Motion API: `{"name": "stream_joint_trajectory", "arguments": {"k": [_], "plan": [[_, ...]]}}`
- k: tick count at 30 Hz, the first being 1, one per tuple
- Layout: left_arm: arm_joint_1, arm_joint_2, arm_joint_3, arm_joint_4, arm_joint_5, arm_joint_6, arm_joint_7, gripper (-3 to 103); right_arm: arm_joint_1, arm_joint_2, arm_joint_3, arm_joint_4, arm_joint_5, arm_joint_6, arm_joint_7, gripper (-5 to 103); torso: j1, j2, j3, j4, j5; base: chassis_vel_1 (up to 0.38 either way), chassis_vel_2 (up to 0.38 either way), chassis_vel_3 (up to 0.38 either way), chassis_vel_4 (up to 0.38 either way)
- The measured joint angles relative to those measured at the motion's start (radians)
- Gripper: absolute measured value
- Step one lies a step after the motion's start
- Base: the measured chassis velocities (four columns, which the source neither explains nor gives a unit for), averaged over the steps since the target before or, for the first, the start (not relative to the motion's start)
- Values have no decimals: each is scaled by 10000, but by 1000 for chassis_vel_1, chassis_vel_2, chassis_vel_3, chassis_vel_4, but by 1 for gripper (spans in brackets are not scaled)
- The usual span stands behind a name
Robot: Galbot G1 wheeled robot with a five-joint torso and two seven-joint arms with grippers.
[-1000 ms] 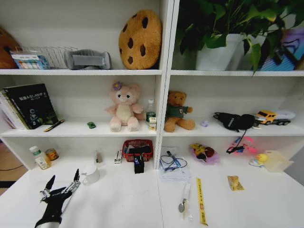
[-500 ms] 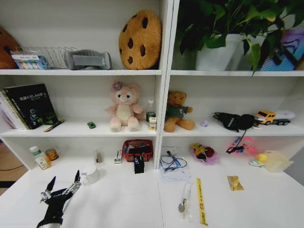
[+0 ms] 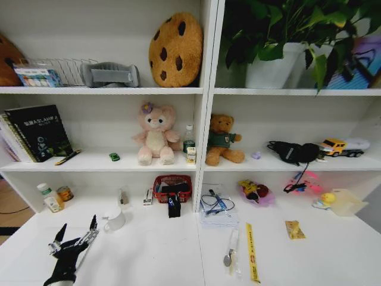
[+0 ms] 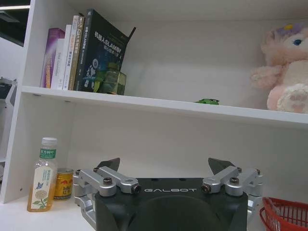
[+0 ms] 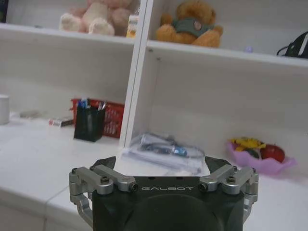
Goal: Organize the objects on the table.
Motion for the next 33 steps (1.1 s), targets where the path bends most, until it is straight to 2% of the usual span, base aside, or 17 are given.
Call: {"name": "stream_joint_trajectory", "arguments": {"k": [3,5,7,9,10,12,13,15,16,18,19,21,24,27,33], "plan": [[-1,2,-18,-23,-38,-1,3,100,652,188,224,273,367,-194,-56,100,0,0,0,0,2,0,0,0,0],[-70,7,56,-24,-29,41,-24,100,1494,232,596,461,1108,-864,-145,100,0,-1,0,0,4,0,0,0,0],[-84,4,89,-24,-19,56,-36,100,1681,220,704,499,1297,-1016,-146,100,0,-1,0,0,3,0,0,0,0],[-137,-7,224,-24,71,103,-89,100,2451,58,1126,498,1958,-1676,29,100,0,-1,-1,-1,3,0,0,0,0],[-137,-7,224,-24,71,103,-89,100,2451,58,1126,498,1958,-1676,29,100,0,-1,-1,-1,3,0,0,0,0],[-161,-17,318,-23,138,124,-122,100,3190,-166,1525,345,2558,-2351,247,100,0,-2,1,-1,4,0,0,0,0],[-161,-17,318,-23,138,124,-122,100,3190,-166,1525,345,2558,-2351,247,100,0,-2,1,-1,4,0,0,0,0],[-169,-40,364,-23,182,138,-142,100,4246,-607,1923,-41,3400,-3364,535,100,2,-2,0,2,5,0,0,0,0],[-169,-40,364,-23,182,138,-142,100,4246,-607,1923,-41,3400,-3364,535,100,2,-2,0,2,5,0,0,0,0],[-143,-88,343,-23,188,136,-146,100,5072,-967,2058,-737,3835,-3948,724,100,3,-2,0,-2,5,0,0,0,0],[-143,-88,343,-23,188,136,-146,100,5072,-967,2058,-737,3835,-3948,724,100,3,-2,0,-2,5,0,0,0,0],[-89,-121,288,-7,182,111,-130,100,5908,-1293,2079,-1500,4241,-4432,938,100,2,-2,1,0,6,0,0,0,0],[-72,-131,261,-6,172,102,-121,100,6165,-1382,2097,-1730,4358,-4571,997,100,2,-2,1,1,6,0,0,0,0],[-37,-155,175,38,129,67,-99,100,7043,-1784,2104,-2652,4878,-5019,1119,100,2,-2,1,-2,4,0,0,0,0],[-35,-156,159,76,116,58,-94,100,7648,-1978,1906,-3526,5257,-5249,1128,100,3,-2,0,-2,4,0,0,0,0]]}}
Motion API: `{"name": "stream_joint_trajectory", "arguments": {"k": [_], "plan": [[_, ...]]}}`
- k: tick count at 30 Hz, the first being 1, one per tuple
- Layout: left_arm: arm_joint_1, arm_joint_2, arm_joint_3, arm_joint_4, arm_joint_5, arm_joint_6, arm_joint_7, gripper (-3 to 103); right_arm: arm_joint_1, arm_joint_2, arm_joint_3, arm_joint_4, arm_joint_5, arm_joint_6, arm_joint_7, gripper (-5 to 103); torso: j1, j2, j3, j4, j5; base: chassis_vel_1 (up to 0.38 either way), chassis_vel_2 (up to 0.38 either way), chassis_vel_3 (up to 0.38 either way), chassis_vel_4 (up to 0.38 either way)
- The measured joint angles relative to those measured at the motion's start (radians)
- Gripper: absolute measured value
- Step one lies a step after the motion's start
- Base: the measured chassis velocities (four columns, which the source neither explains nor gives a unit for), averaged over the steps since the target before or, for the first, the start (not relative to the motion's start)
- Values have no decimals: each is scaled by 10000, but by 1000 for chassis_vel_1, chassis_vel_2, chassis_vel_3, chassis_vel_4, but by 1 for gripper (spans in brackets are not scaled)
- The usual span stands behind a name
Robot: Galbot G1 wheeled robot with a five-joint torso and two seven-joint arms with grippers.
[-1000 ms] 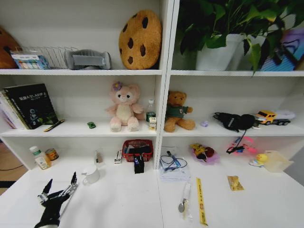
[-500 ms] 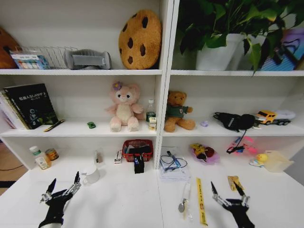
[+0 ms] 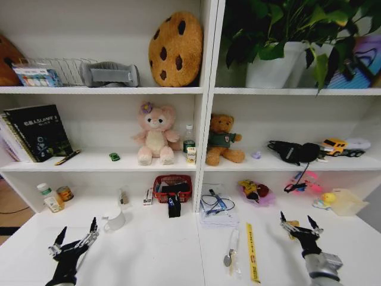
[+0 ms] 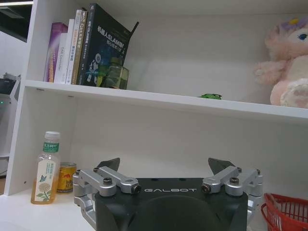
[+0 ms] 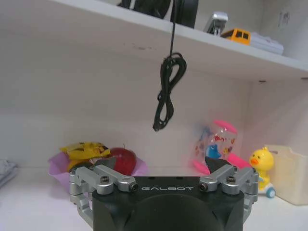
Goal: Organize the objects on the table.
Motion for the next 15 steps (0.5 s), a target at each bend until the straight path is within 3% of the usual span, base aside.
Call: {"name": "stream_joint_trajectory", "arguments": {"k": [14,15], "plan": [[-43,97,-18,26,4,46,-55,100,1146,-80,-626,-1607,666,-302,-39,102,-1,1,0,3,-2,0,0,0,0],[-45,103,-38,26,-2,47,-57,100,1249,-80,-692,-1762,785,-349,-33,98,-2,1,-1,2,-1,0,0,0,0]]}}
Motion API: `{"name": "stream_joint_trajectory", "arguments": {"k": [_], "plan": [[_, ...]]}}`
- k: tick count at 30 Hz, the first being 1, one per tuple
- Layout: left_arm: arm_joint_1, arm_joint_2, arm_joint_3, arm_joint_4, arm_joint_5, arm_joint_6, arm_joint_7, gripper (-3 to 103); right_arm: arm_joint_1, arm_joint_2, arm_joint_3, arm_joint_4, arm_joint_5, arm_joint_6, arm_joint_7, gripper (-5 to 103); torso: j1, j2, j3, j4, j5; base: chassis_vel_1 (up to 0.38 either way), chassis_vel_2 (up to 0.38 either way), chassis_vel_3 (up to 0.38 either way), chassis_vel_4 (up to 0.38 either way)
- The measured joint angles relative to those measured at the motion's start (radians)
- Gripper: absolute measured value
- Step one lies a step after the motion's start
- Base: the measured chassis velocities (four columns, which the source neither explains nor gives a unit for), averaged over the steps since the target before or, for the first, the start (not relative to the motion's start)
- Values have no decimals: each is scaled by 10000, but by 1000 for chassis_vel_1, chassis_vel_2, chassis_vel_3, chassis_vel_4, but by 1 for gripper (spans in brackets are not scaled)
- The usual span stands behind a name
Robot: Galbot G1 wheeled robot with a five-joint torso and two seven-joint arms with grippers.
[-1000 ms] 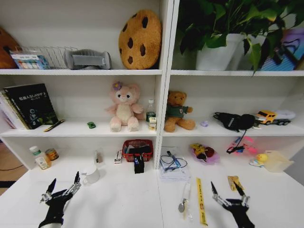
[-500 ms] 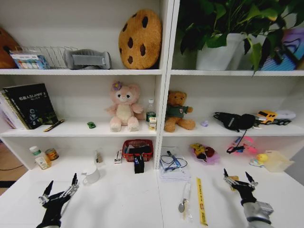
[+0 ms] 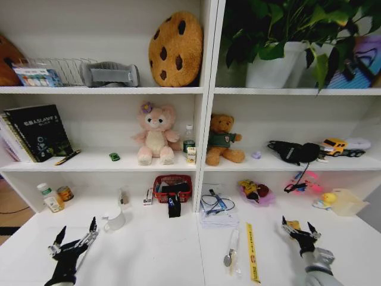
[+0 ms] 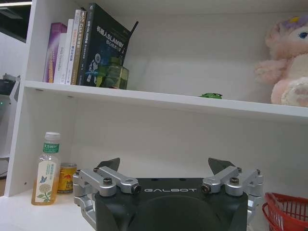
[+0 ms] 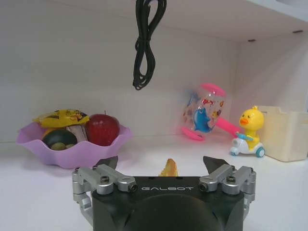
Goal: Organize the objects on the table.
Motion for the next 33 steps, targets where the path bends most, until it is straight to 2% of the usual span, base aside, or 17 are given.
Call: {"name": "stream_joint_trajectory", "arguments": {"k": [2,3,4,5,7,8,10,11,13,16,20,22,23,24,26,33], "plan": [[-4,4,-35,1,-18,0,-10,100,189,12,-102,-249,237,-123,89,88,0,0,0,-1,0,0,0,0,0],[-4,4,-35,1,-18,0,-10,100,189,12,-102,-249,237,-123,89,88,0,0,0,-1,0,0,0,0,0],[0,5,-61,-1,-35,3,-18,100,280,30,-174,-383,359,-182,131,83,0,0,0,0,0,0,0,0,0],[0,5,-61,-1,-35,3,-18,100,280,30,-174,-383,359,-182,131,83,0,0,0,0,0,0,0,0,0],[10,6,-124,-30,-69,4,-24,100,331,72,-255,-464,368,-187,153,72,0,0,0,-1,0,0,0,0,0],[10,6,-124,-30,-69,4,-24,100,331,72,-255,-464,368,-187,153,72,0,0,0,-1,0,0,0,0,0],[28,-1,-154,-62,-97,5,-26,100,322,99,-256,-408,318,-183,164,61,0,0,0,-1,0,0,0,0,0],[28,-1,-154,-62,-97,5,-26,100,322,99,-256,-408,318,-183,164,61,0,0,0,-1,0,0,0,0,0],[52,-35,-158,-72,-98,5,-27,100,281,104,-249,-353,161,-95,167,50,0,0,0,-1,0,0,0,0,0],[66,-58,-157,-78,-96,5,-26,100,269,104,-229,-335,159,-73,175,44,0,0,0,-1,0,0,0,0,0],[92,-119,-157,-116,-87,-43,-33,100,197,96,-169,-305,199,-29,185,23,0,0,0,-1,0,0,0,0,0],[92,-127,-164,-118,-88,-53,-52,100,185,95,-162,-301,194,-18,185,23,0,0,0,-1,-1,0,0,0,0],[92,-140,-199,-122,-110,-70,-105,100,156,95,-138,-289,187,0,182,13,0,0,0,-1,-1,0,0,0,0],[92,-140,-199,-122,-110,-70,-105,100,156,95,-138,-289,187,0,182,13,0,0,0,-1,-1,0,0,0,0],[116,-148,-310,-149,-179,-81,-136,100,95,112,-109,-240,118,31,168,3,0,0,0,0,0,0,0,0,0],[156,-143,-439,-195,-270,-83,-137,100,-26,118,37,352,107,35,156,0,0,0,0,0,1,0,0,0,0]]}}
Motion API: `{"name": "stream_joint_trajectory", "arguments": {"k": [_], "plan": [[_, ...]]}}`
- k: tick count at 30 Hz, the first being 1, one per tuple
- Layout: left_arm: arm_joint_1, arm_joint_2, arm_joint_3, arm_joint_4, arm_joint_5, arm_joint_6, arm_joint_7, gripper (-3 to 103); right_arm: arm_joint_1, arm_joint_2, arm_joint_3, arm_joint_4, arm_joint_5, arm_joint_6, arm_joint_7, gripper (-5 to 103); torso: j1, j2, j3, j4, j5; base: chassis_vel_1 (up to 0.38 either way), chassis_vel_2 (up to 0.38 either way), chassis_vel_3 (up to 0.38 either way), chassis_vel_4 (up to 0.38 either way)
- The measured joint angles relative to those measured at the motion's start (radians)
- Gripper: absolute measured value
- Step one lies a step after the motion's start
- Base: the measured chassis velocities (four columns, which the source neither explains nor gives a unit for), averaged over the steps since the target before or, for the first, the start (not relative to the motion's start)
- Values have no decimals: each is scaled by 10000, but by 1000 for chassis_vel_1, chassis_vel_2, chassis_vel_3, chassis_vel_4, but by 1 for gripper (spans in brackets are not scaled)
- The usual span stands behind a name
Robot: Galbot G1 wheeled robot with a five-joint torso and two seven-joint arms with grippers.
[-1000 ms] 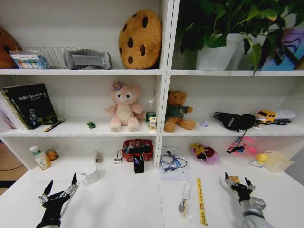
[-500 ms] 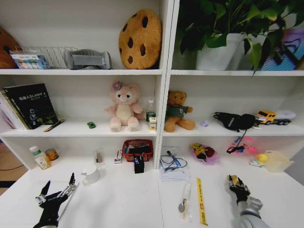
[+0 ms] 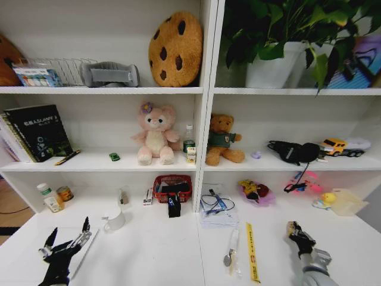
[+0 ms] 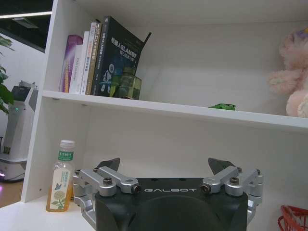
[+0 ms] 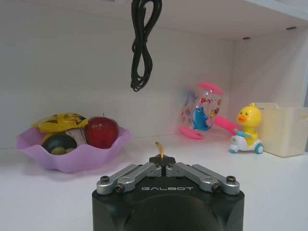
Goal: Organize the objects on the table.
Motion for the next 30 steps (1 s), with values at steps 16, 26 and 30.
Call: {"name": "stream_joint_trajectory", "arguments": {"k": [16,26,30], "plan": [[-61,112,-23,44,-38,21,18,100,4175,-814,-2103,-574,257,-1185,76,0,0,-1,1,2,-1,0,0,0,0],[-121,104,-29,119,-51,25,14,100,5459,-783,-2971,-1686,53,-1216,57,12,1,-1,0,-2,-1,0,0,0,0],[-115,95,-22,153,-51,25,19,100,5313,-745,-2884,-1660,-14,-1135,59,28,1,-1,0,0,0,0,0,0,0]]}}
